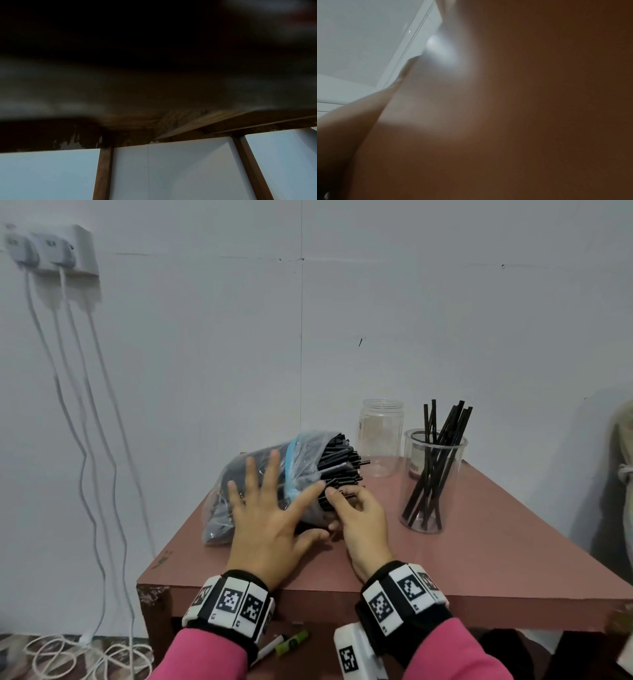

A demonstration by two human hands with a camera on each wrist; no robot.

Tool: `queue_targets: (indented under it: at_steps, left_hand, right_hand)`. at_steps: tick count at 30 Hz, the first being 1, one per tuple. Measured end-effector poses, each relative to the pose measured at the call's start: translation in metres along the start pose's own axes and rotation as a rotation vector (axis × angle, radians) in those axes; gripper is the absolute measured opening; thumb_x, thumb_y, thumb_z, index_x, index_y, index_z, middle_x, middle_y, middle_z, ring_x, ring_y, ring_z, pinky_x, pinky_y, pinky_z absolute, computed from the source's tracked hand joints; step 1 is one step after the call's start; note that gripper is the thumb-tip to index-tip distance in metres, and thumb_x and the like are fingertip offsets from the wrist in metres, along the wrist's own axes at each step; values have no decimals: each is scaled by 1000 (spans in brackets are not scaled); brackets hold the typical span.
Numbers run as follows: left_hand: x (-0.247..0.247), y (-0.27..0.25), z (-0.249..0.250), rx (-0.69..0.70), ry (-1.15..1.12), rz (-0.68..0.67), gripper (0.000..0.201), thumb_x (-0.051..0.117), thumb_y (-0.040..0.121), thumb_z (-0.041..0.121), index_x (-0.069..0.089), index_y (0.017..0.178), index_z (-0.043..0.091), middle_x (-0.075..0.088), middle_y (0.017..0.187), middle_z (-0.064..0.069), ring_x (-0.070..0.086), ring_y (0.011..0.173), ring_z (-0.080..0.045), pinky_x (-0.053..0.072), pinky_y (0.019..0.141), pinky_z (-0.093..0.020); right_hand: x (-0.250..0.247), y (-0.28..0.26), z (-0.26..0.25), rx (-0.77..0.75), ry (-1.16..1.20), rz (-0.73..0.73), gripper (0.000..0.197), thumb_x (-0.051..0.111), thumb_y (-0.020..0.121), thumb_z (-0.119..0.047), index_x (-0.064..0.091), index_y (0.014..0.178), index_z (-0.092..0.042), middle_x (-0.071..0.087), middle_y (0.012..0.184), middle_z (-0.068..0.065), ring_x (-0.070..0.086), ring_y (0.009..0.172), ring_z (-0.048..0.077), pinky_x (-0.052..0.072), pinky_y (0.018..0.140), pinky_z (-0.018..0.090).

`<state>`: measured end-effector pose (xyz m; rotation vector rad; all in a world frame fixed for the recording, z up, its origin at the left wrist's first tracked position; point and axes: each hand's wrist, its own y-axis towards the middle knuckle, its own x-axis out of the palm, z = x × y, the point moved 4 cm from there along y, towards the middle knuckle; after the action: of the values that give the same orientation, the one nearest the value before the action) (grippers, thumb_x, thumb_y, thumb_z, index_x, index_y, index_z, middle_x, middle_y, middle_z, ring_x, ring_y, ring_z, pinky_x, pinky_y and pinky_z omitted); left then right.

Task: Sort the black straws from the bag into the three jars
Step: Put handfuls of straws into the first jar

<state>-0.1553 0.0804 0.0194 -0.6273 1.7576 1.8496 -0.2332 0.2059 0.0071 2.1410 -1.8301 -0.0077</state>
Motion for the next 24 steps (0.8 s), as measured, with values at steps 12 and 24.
queue_targets:
  at_steps: [12,24]
  left_hand:
    - [10,4,-3,-118,-38,-82,62,71,82,33,35,131,42,30,153,-19,31,135,-51,32,97,-69]
    - [9,4,1,-103,-19,-72,62,71,83,30,34,132,43,33,151,-21,34,132,-53,34,95,-69]
  right_hand:
    - [-8,4,4,61,210,83,32,69,86,-38,59,102,-11,66,74,2,59,54,9,49,54,26]
    - [-10,2,4,81,182,151,27,65,90,-37,65,89,-11,63,64,-2,53,48,5,42,54,26]
